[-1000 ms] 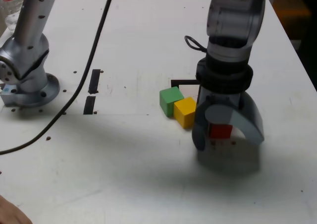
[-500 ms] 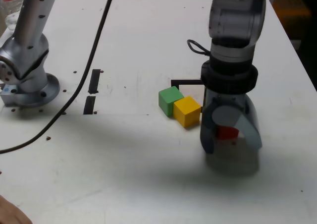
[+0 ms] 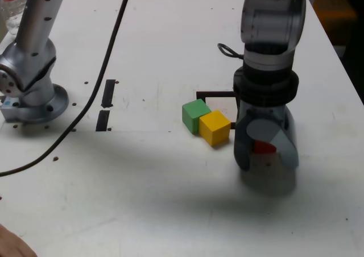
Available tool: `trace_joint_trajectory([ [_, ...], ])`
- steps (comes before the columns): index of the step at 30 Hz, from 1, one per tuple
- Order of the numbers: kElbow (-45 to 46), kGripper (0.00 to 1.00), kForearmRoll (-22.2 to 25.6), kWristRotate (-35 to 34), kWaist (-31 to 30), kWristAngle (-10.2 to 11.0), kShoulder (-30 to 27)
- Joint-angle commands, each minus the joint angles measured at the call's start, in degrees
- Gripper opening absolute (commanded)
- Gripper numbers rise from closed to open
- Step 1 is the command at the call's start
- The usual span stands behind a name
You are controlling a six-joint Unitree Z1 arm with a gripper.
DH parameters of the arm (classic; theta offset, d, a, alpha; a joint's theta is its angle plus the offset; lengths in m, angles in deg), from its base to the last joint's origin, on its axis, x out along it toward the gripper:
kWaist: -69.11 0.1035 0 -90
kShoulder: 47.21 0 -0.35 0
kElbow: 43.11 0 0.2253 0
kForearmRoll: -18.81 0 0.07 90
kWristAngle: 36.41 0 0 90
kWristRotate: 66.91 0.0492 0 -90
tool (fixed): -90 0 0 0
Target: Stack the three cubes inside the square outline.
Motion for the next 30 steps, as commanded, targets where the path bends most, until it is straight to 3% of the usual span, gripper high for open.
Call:
trace_joint_trajectory([
  [1,0.1,0.12,0.2,-0.3,-0.4,0.8,-1.6],
  [9,0.9,0.12,5.2,-1.2,-0.9,3.5,-8.3],
  [12,1.5,0.12,6.3,-1.3,-0.9,5.9,-10.5],
  [14,1.4,0.12,6.4,-1.3,-0.8,8.5,-11.1],
  [17,0.7,0.12,6.5,-1.1,-0.5,12.5,-10.6],
  [19,0.4,0.12,6.5,-0.8,-0.1,13.7,-10.2],
  [30,0.2,0.12,5.8,2.5,4.2,16.9,-4.6],
])
